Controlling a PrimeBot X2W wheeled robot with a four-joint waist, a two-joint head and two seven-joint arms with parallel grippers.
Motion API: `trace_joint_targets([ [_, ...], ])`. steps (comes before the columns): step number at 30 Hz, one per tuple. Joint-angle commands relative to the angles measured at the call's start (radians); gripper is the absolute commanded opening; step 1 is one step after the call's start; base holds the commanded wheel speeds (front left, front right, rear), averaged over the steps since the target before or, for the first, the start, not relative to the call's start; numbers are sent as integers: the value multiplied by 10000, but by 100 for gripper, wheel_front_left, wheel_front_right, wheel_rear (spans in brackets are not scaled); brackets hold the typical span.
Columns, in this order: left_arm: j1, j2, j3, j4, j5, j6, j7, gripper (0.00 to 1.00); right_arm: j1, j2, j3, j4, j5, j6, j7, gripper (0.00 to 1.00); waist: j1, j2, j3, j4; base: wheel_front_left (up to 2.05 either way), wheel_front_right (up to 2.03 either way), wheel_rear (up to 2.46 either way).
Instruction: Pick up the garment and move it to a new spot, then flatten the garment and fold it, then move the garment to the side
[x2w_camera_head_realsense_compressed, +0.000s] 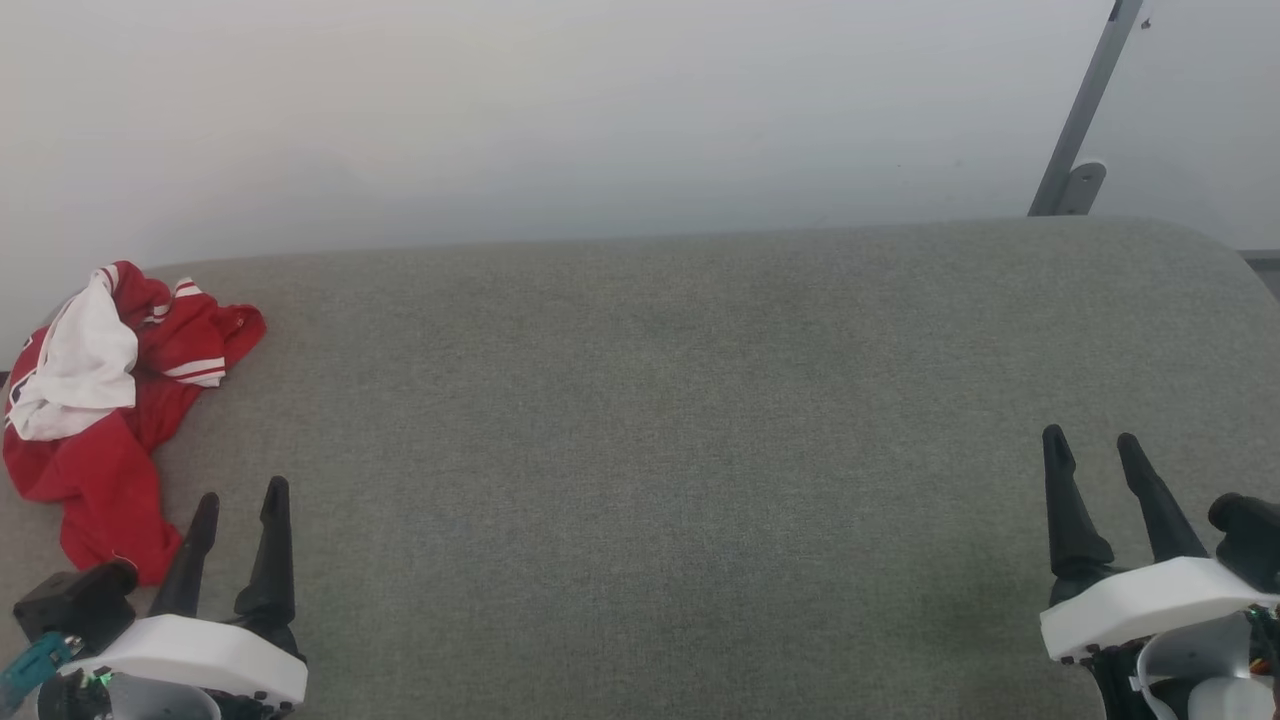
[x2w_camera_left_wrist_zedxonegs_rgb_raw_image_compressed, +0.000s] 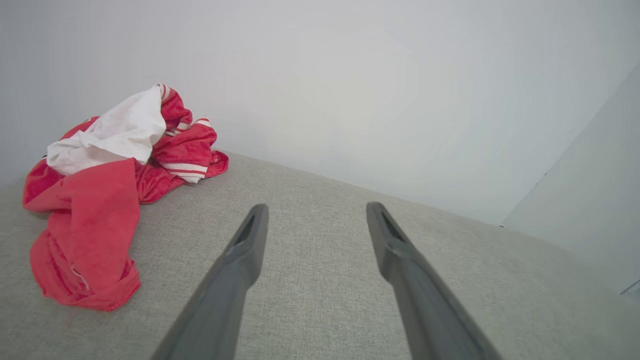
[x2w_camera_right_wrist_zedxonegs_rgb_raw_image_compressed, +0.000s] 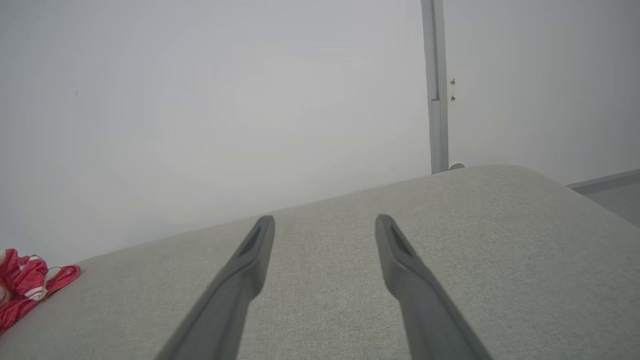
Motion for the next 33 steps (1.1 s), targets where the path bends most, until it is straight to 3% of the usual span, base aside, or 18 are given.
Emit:
trace_joint_targets([
  [1, -12, 88, -13, -43, 275, -74, -103, 100, -2, 13, -6, -112, -249, 53, -101, 100, 0, -1, -6, -3, 0, 0, 0],
  [33, 67, 449, -232, -9, 2199, -207, -716, 100, 92, -218, 107, -328, -2597, 67, -598, 100, -1, -1, -141, -17, 0, 0, 0],
])
